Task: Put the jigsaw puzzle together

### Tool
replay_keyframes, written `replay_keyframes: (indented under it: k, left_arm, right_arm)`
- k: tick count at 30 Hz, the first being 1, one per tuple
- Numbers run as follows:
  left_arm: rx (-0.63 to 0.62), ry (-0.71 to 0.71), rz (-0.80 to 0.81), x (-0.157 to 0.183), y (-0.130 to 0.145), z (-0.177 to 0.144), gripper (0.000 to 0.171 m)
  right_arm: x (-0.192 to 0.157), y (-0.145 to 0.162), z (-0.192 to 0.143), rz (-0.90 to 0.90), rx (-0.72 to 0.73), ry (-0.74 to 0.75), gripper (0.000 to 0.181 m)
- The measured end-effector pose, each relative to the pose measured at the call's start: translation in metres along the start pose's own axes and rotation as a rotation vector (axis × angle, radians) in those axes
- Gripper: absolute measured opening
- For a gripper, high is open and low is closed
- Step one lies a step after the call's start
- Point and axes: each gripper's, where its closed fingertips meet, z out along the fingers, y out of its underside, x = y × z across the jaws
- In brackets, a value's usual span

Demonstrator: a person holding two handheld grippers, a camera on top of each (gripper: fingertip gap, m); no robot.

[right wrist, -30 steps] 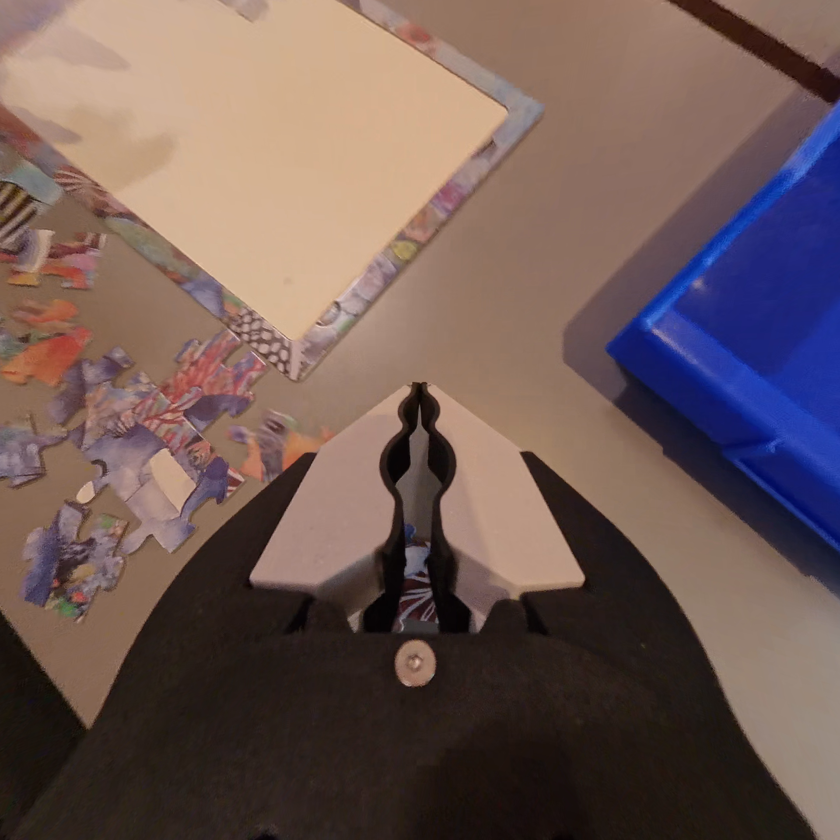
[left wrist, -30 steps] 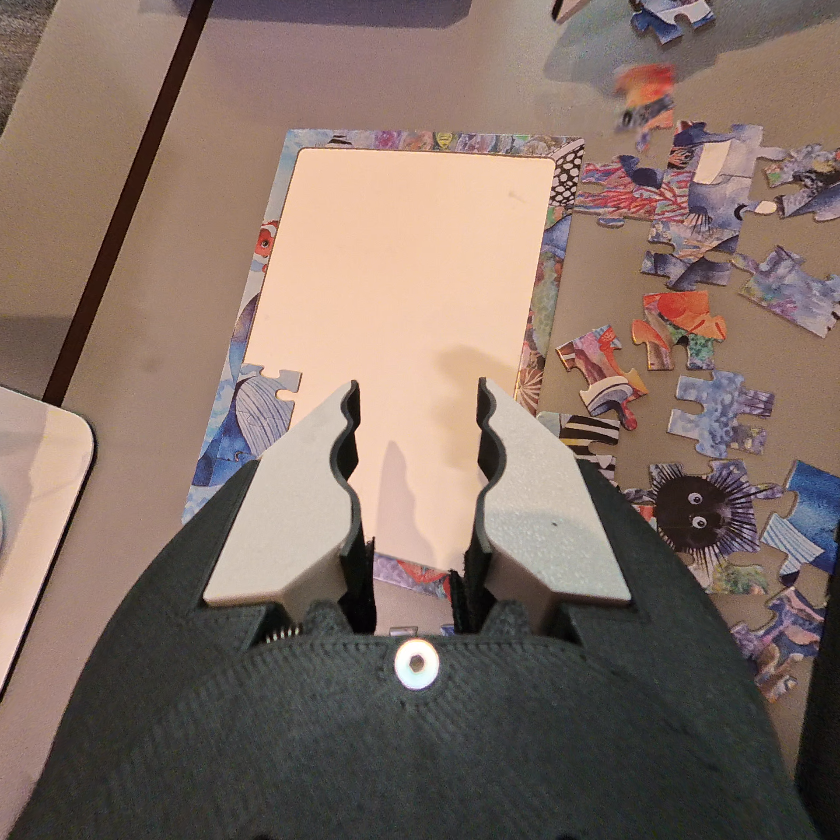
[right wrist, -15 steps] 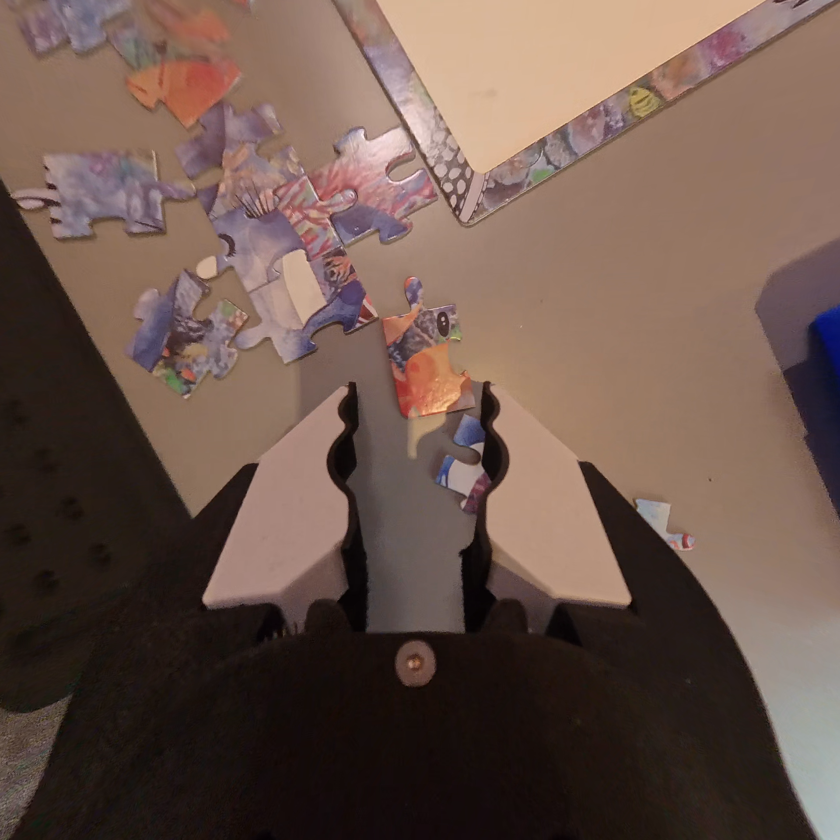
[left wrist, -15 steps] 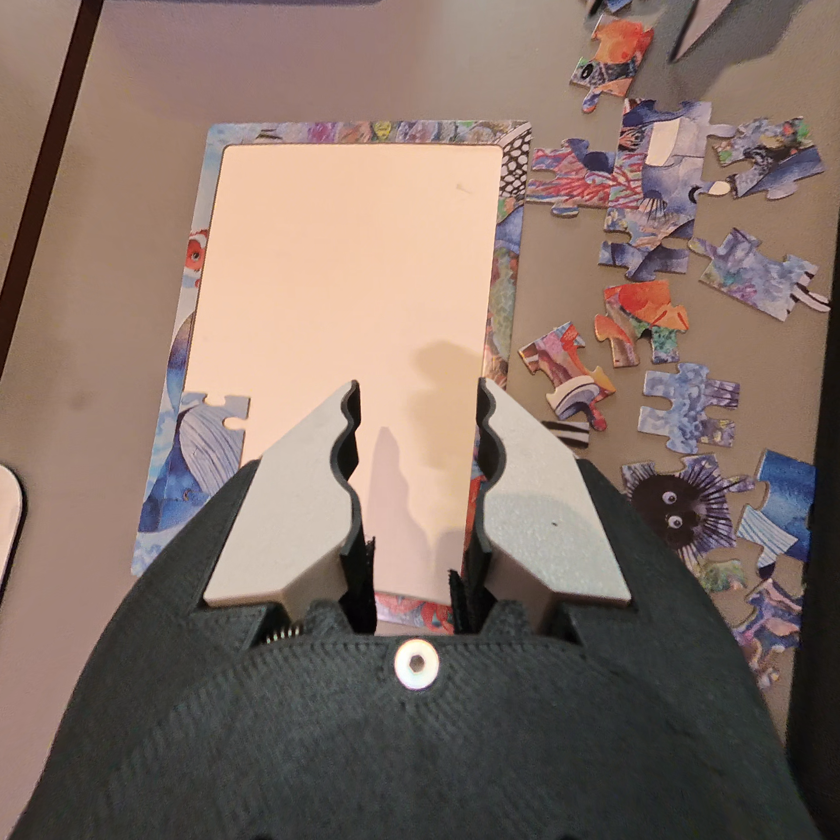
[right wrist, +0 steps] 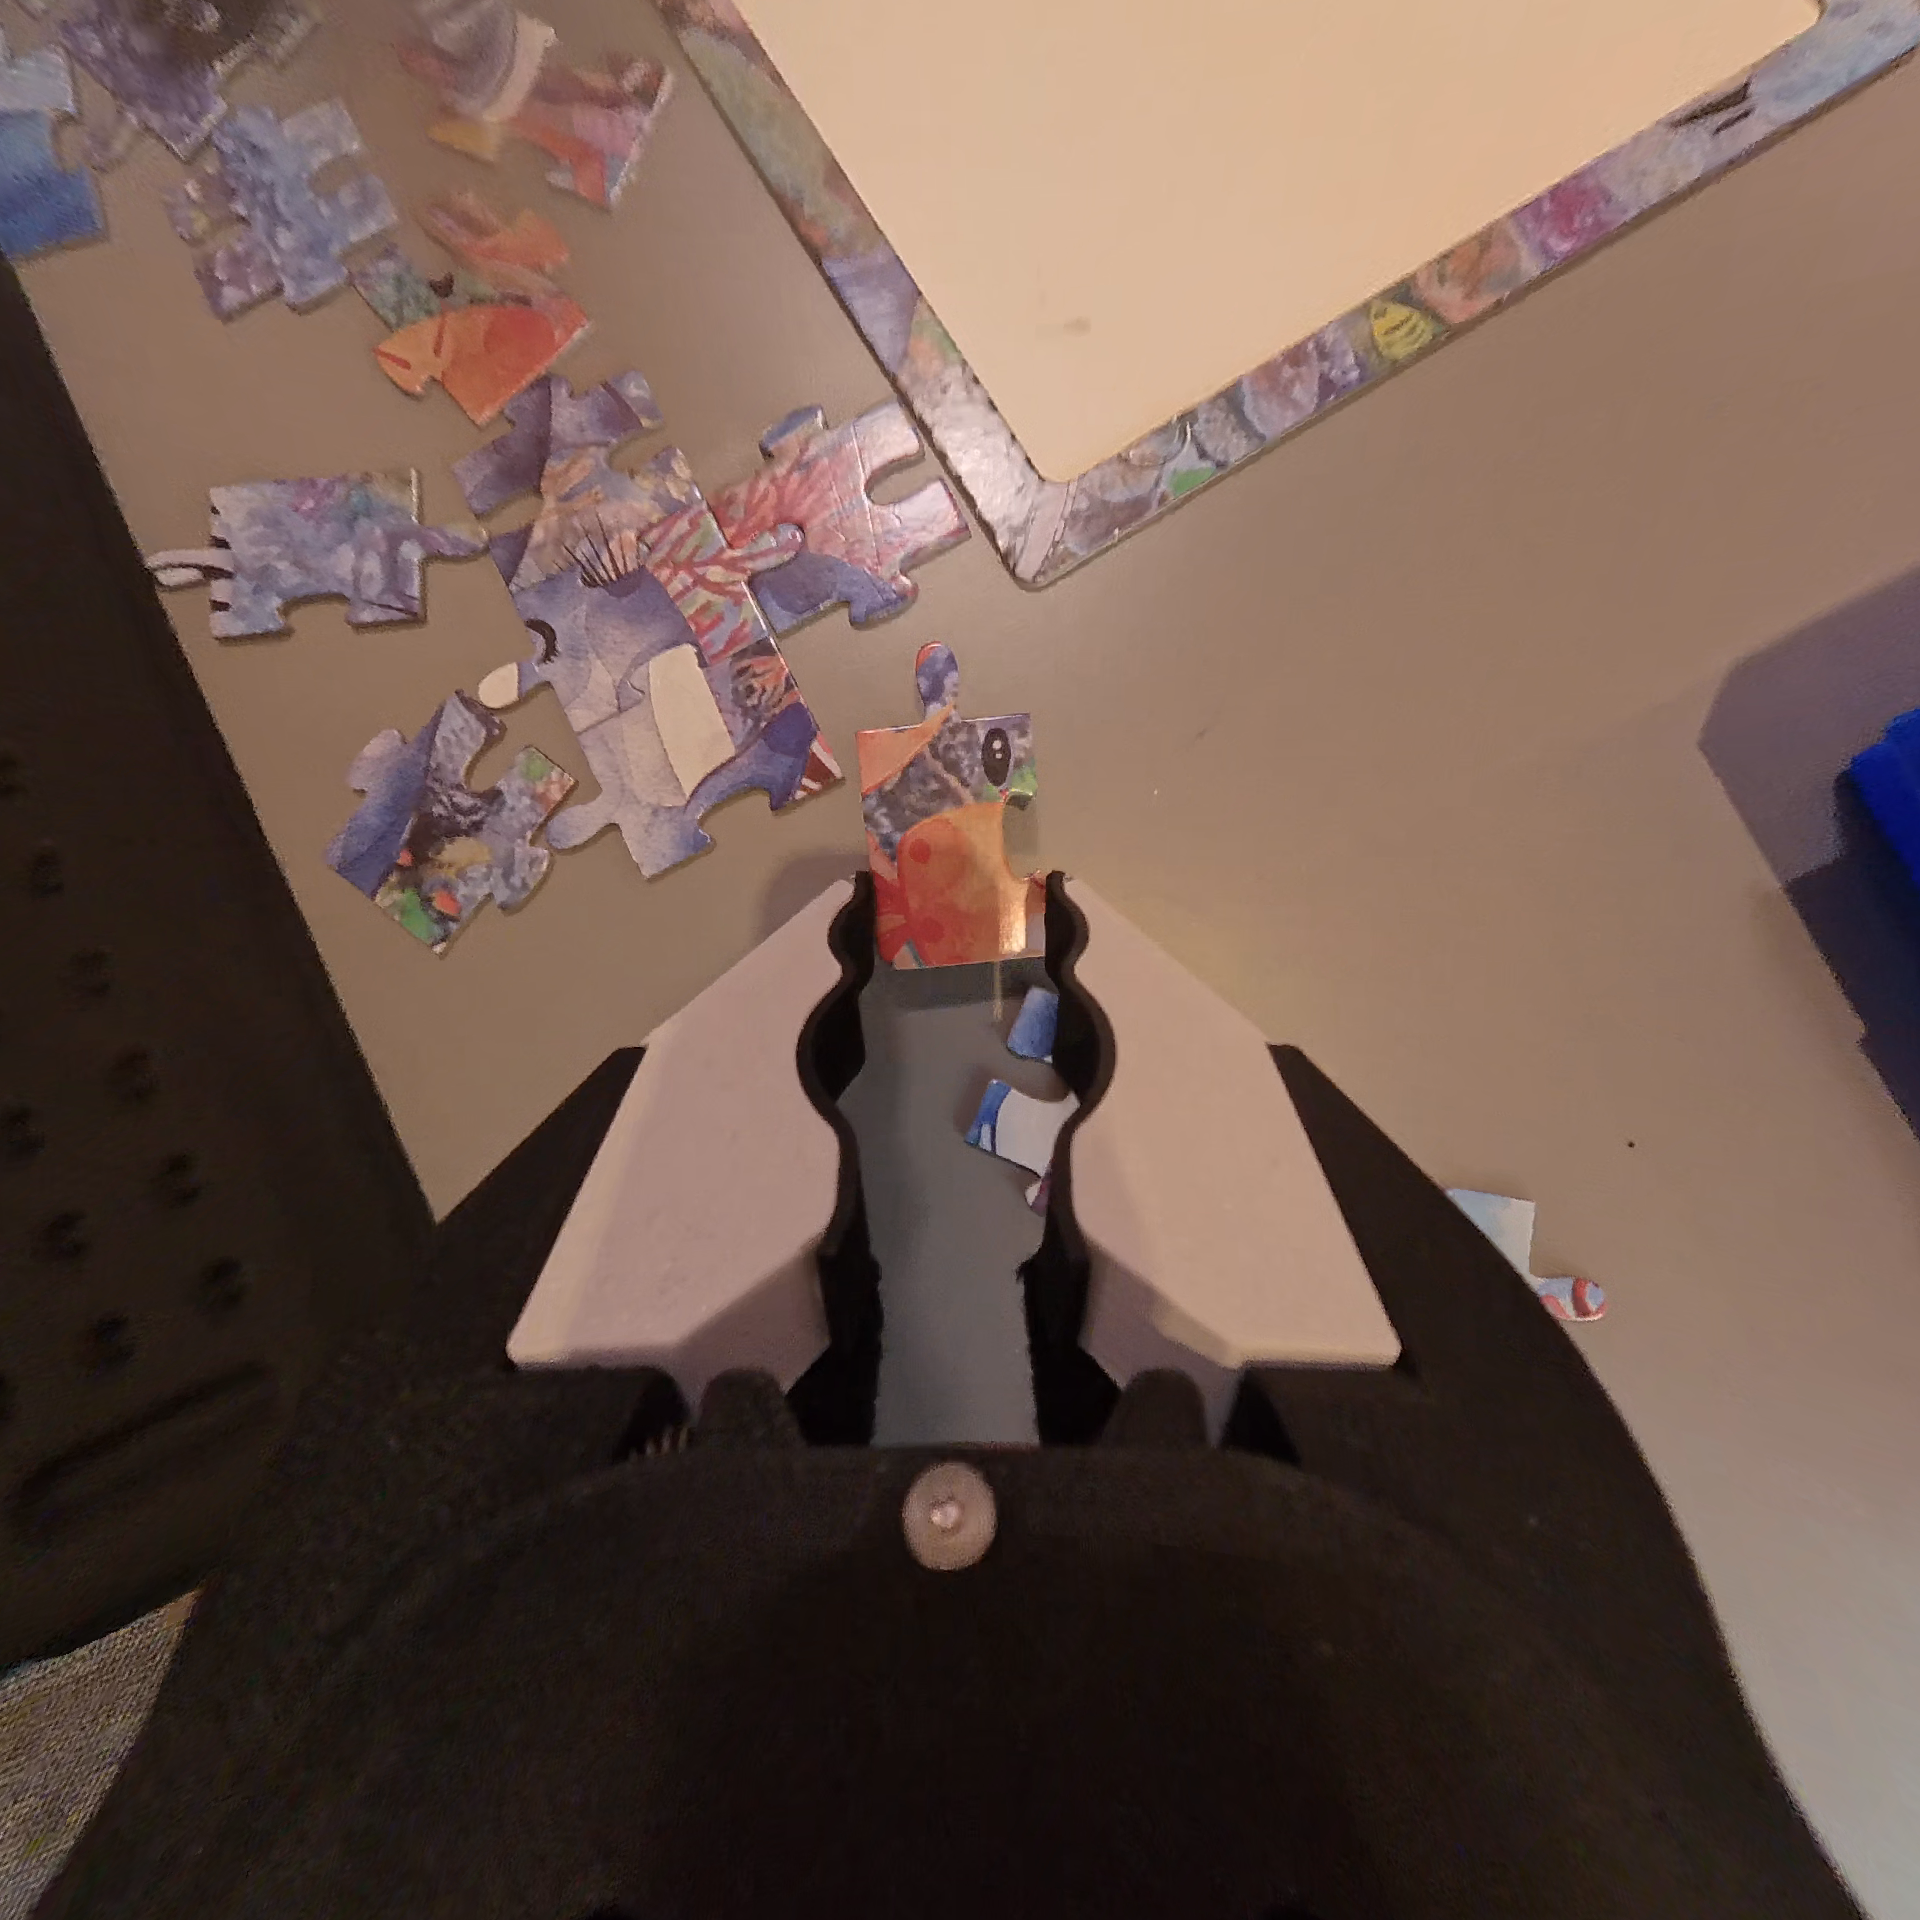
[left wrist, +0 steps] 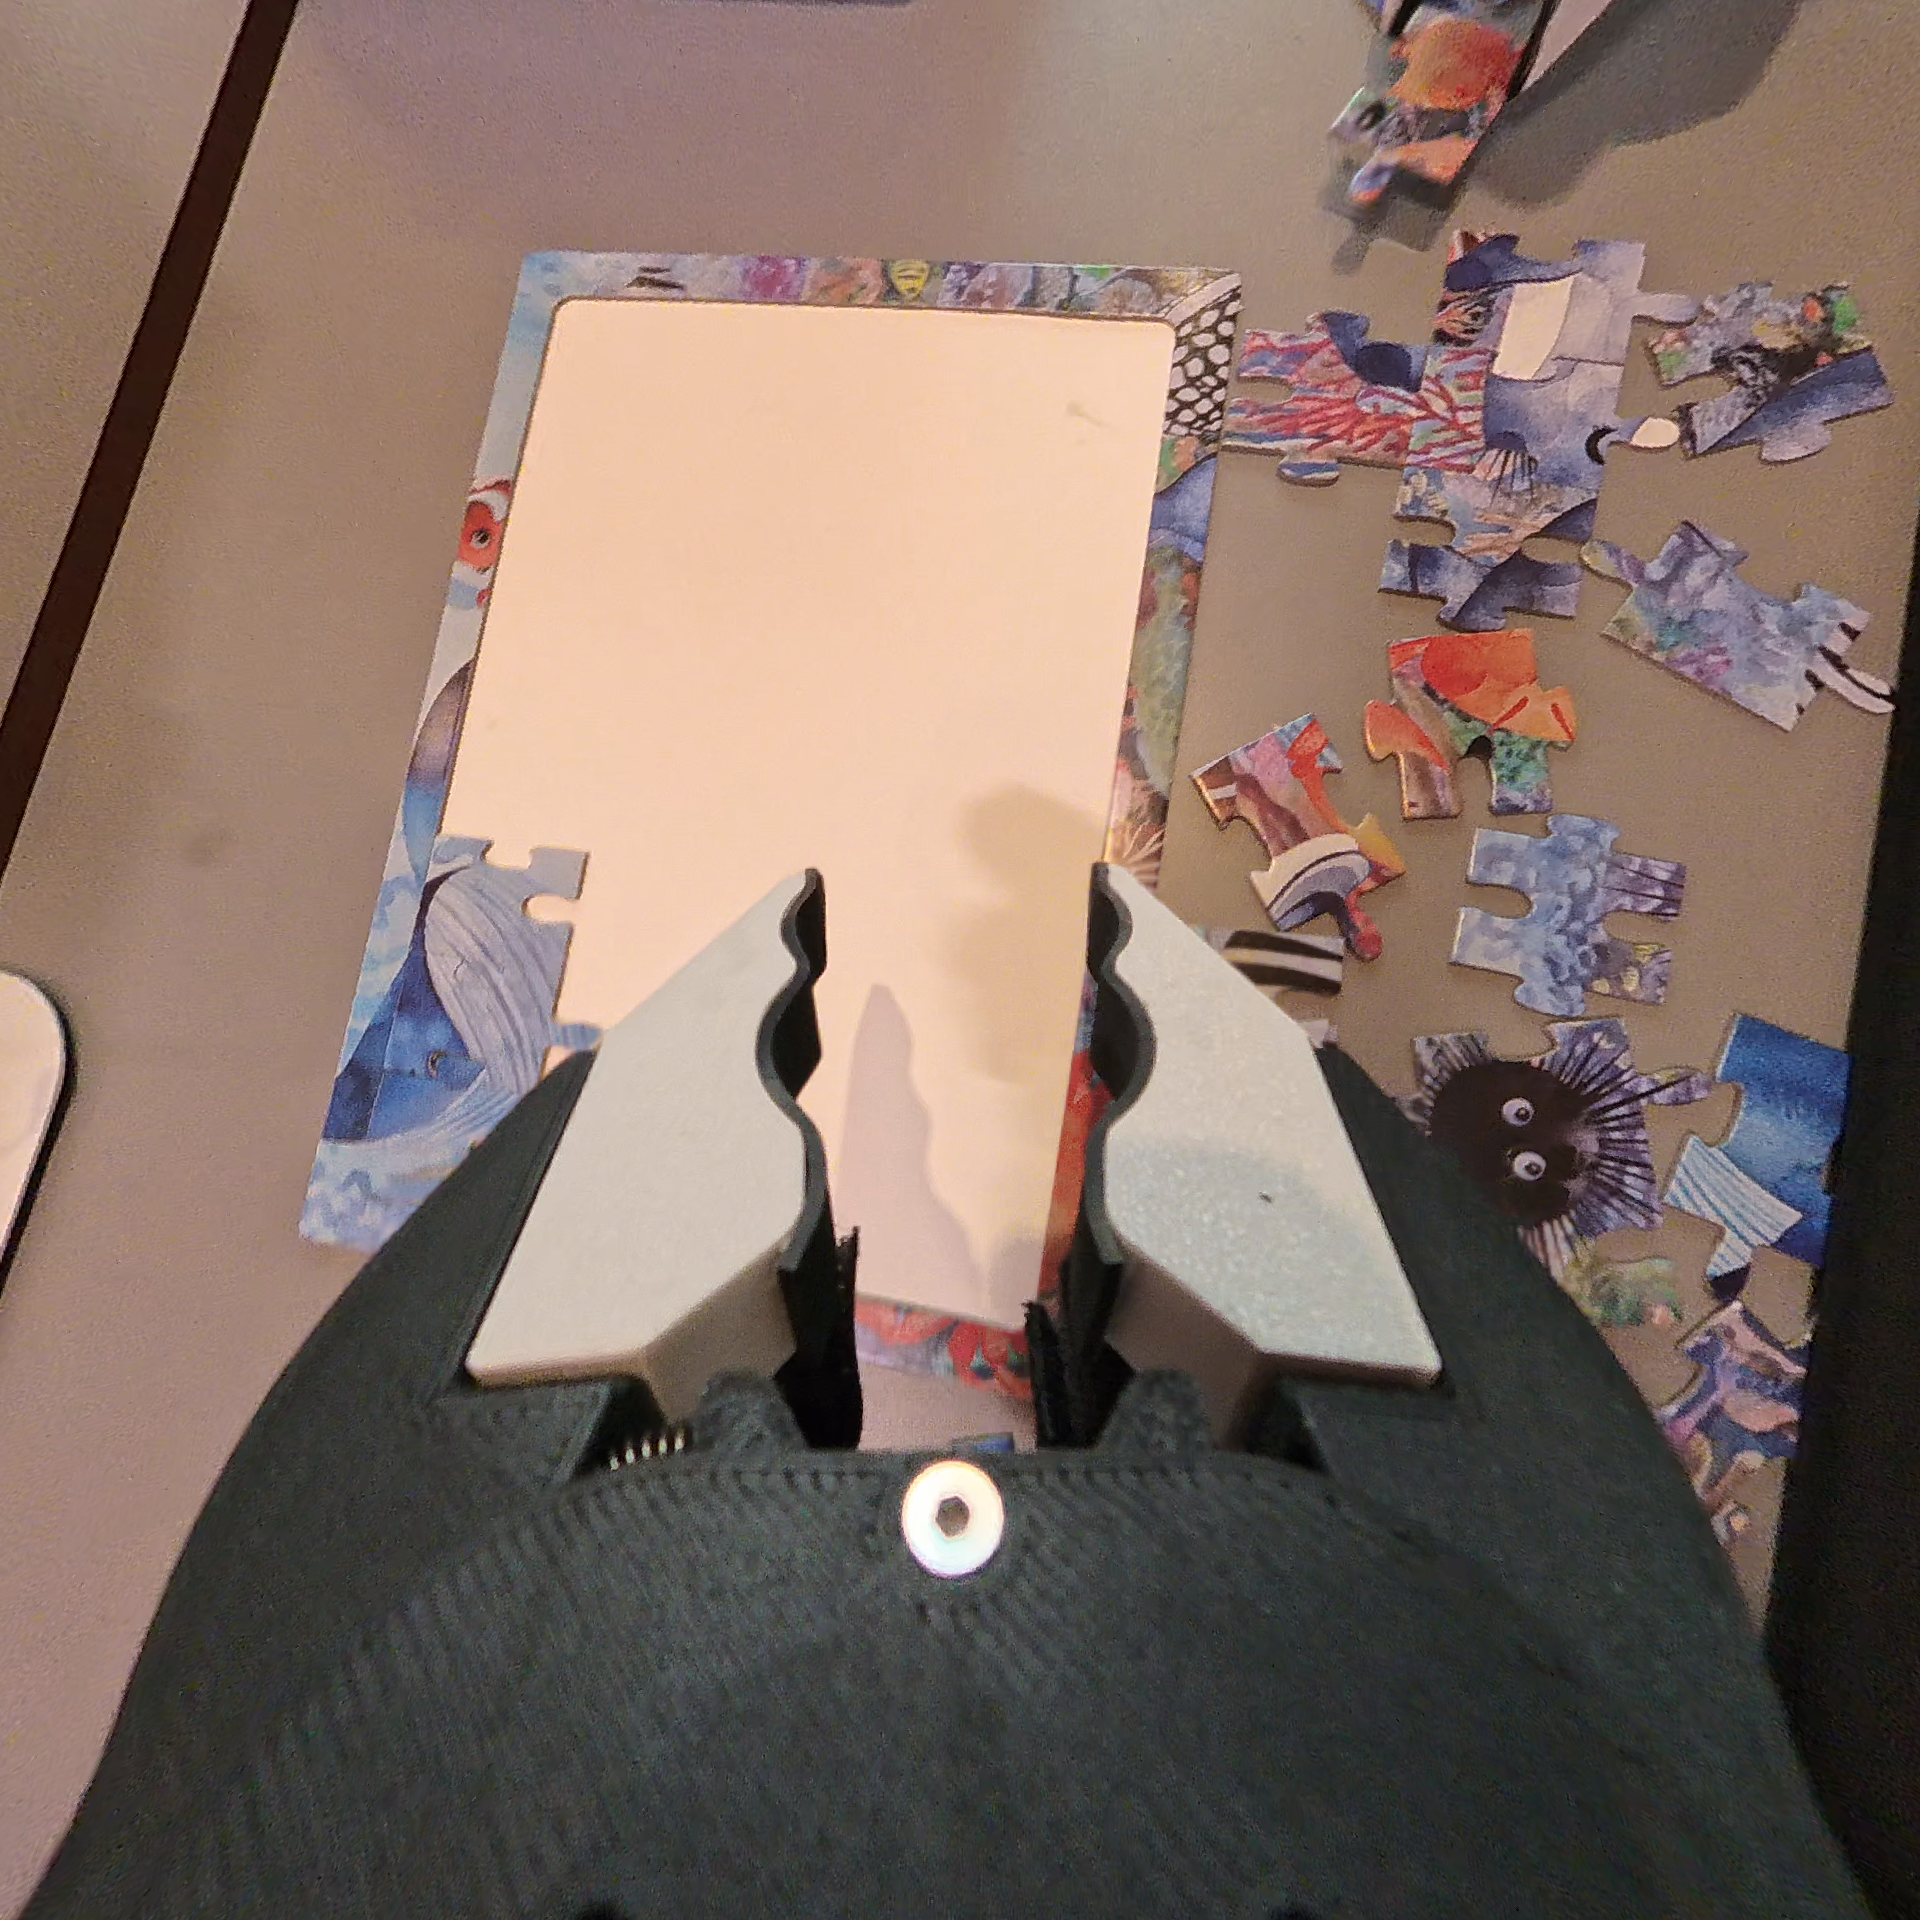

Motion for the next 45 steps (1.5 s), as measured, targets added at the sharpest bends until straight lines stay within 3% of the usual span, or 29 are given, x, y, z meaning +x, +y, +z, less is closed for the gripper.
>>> replay_keyframes:
  k: [3, 7, 11, 16, 19, 25, 29, 31, 39, 43, 45]
  left_arm:
    - [0.010, -0.044, -0.047, -0.014, 0.012, -0.014, 0.049]
    - [-0.003, -0.099, -0.144, -0.036, 0.040, -0.033, 0.049]
    - [-0.040, -0.105, -0.192, -0.038, 0.068, -0.043, 0.048]
    - [-0.076, -0.057, -0.223, -0.026, 0.095, -0.044, 0.047]
    - [-0.079, -0.047, -0.228, -0.024, 0.106, -0.047, 0.047]
    - [-0.087, 0.029, -0.232, -0.011, 0.123, -0.042, 0.046]
    - [-0.105, 0.063, -0.212, -0.004, 0.128, -0.034, 0.045]
    - [-0.093, 0.065, -0.204, -0.002, 0.125, -0.032, 0.043]
    - [-0.079, 0.054, -0.187, 0.000, 0.122, -0.028, 0.043]
    - [-0.064, 0.057, -0.189, 0.001, 0.119, -0.027, 0.043]
    - [-0.064, 0.059, -0.188, 0.001, 0.120, -0.027, 0.042]
  right_arm:
    - [-0.003, -0.022, -0.007, -0.010, 0.062, -0.014, 0.030]
    - [-0.011, -0.074, 0.003, -0.042, 0.113, -0.059, 0.031]
    - [-0.015, -0.120, 0.053, -0.049, 0.048, -0.109, 0.031]
    - [-0.013, -0.149, 0.121, -0.013, -0.067, -0.109, 0.032]
    - [-0.027, -0.162, 0.129, -0.023, -0.071, -0.168, 0.043]
    - [-0.013, -0.143, 0.105, 0.007, -0.117, -0.193, 0.037]
    - [-0.018, -0.138, 0.117, -0.015, -0.134, -0.192, 0.026]
    - [-0.024, -0.143, 0.122, -0.020, -0.127, -0.204, 0.016]
    - [-0.063, -0.174, 0.151, -0.090, -0.135, -0.301, 0.005]
    - [-0.096, -0.199, 0.164, -0.113, -0.104, -0.461, 0.008]
    - [-0.092, -0.209, 0.165, -0.135, -0.083, -0.429, 0.016]
